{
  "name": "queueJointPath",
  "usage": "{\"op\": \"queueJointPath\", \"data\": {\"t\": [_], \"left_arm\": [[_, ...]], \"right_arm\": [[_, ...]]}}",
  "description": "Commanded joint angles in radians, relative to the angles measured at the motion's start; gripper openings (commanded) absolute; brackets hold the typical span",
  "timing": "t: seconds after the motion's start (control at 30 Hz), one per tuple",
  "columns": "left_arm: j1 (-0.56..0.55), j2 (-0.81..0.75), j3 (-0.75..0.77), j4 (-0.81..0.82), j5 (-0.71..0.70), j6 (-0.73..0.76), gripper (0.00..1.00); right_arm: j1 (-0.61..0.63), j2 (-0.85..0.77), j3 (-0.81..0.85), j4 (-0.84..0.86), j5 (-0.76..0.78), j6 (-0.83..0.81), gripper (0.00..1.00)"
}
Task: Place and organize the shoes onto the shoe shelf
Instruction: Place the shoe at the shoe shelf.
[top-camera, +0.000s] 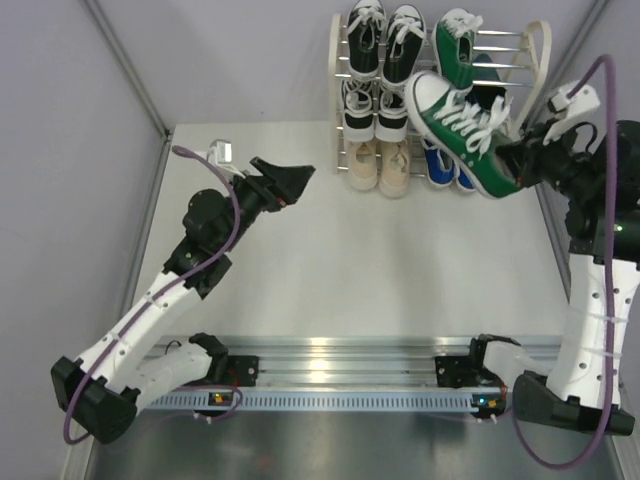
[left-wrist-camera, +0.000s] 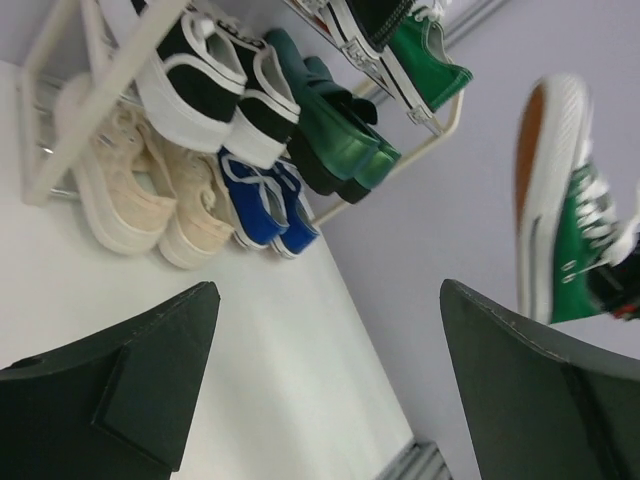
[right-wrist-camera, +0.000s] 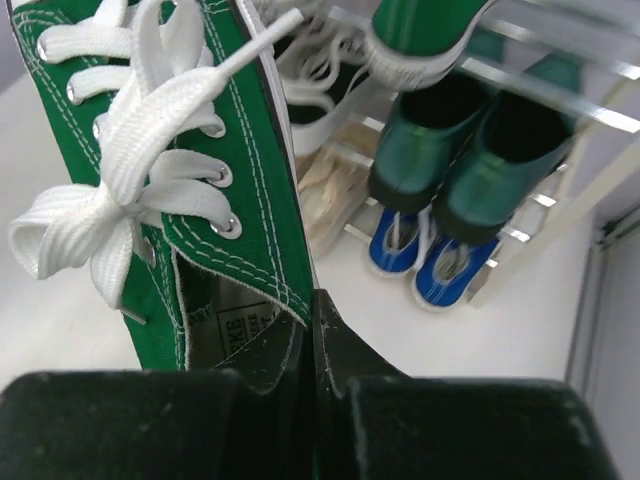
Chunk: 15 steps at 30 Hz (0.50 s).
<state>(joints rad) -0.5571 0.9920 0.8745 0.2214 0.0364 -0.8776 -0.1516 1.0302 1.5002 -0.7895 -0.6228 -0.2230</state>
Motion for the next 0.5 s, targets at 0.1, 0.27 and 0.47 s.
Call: {"op": "queueJointPath", "data": {"t": [0.1,0.27,0.47], "left_arm": [[0.014,-0.113,-0.038,-0.205,-0.107,0.166,0.98],[0.013,-0.171,-0.104,-0.202,-0.112,0.126,0.97],[0.013,-0.211,-0.138,-0.209,-0.136,0.114,0.97]], "right_arm": [[-0.106,0.170,0.316,0.202,0.093,0.319,0.00],[-0.089,0.376,0.564,0.214,0.332,0.451,0.00],[0.023,0.534,0.650,0.352,0.617,0.507,0.00]]}}
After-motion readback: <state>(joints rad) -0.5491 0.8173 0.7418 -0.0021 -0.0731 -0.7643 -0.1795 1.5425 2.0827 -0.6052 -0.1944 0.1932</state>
